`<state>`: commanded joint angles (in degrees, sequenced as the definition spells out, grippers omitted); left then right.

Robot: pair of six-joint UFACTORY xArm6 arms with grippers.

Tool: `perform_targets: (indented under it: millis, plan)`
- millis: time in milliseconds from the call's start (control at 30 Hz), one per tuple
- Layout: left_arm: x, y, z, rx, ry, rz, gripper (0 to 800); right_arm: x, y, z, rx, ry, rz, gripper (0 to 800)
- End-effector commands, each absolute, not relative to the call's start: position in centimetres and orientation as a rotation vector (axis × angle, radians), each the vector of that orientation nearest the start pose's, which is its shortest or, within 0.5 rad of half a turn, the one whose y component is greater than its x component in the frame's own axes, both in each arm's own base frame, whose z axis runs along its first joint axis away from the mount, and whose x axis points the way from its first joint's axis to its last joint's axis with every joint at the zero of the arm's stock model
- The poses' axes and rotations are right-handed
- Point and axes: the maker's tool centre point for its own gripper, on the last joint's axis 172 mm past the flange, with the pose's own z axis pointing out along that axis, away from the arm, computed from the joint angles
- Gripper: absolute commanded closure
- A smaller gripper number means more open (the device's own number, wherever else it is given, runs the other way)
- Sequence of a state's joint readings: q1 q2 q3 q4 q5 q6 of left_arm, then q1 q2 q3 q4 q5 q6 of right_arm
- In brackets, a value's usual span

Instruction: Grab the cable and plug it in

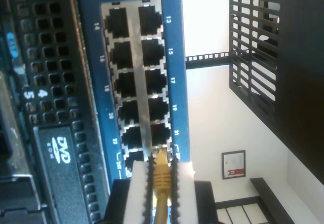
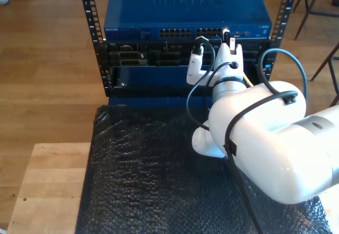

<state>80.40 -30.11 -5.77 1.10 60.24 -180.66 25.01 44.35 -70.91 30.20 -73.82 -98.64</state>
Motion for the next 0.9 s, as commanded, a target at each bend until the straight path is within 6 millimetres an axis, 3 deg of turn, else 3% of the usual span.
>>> perform_targets:
  millis: [833, 900]
  plan:
    - [1.72, 12.43, 3.15, -2.222, 2.634, -0.458, 0, 67.82, 15.29, 27.03, 1.2, 1.012, 1.274, 800]
    - [1.72, 12.43, 3.15, -2.222, 2.634, -0.458, 0, 67.82, 15.17, 27.07, 1.201, 1.01, 1.274, 748]
